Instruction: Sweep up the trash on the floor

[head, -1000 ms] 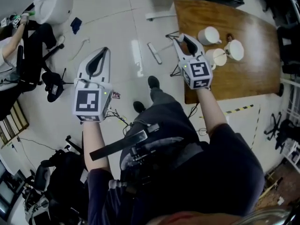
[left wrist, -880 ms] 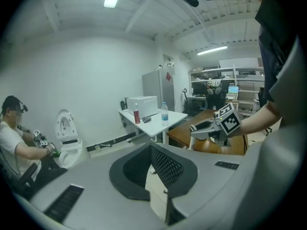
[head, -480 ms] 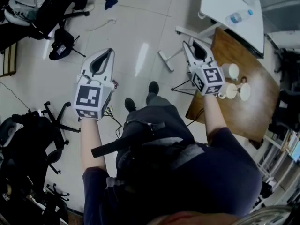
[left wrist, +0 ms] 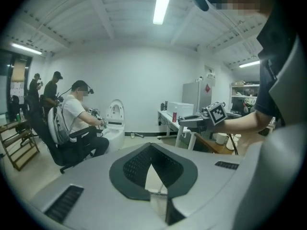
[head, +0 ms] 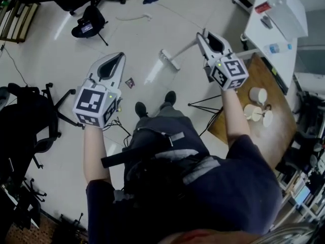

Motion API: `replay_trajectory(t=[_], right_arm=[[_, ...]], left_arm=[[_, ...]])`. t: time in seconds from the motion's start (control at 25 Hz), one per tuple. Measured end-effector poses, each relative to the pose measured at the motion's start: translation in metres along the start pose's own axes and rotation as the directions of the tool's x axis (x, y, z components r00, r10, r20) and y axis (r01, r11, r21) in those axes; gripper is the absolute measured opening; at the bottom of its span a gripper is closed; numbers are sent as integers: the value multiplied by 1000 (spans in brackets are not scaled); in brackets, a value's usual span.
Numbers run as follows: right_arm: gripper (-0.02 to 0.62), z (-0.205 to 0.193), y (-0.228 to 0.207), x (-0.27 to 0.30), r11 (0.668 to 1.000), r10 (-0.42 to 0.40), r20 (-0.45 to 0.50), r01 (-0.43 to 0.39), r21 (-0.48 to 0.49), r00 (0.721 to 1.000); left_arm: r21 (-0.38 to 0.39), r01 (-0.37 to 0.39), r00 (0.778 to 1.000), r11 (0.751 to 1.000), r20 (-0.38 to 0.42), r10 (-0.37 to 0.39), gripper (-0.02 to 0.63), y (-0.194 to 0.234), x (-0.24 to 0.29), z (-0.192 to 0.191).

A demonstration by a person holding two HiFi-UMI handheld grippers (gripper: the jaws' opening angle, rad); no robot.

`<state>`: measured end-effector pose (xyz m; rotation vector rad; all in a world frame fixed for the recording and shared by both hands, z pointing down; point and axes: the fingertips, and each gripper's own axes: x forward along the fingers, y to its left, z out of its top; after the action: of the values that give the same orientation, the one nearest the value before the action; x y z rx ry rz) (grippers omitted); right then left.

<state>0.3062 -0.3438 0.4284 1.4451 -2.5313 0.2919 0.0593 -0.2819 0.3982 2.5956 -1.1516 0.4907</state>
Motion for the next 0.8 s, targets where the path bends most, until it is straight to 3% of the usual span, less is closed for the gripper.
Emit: replay_trajectory(t=[0.28, 0.52, 0.8], right_arm=[[121, 24, 44, 58, 999, 9, 51, -11, 42, 999], [121, 43, 96, 93, 997, 41, 73, -46, 58, 996], [120, 35, 139, 138, 986, 168, 21, -168, 21, 986]], left_arm=[[-146, -29, 998, 989, 51, 37, 3, 44, -87, -31], [-178, -163, 984, 970, 34, 172, 3, 88, -155, -62], [-214, -310, 949, 926, -21, 313, 3, 106, -181, -83]])
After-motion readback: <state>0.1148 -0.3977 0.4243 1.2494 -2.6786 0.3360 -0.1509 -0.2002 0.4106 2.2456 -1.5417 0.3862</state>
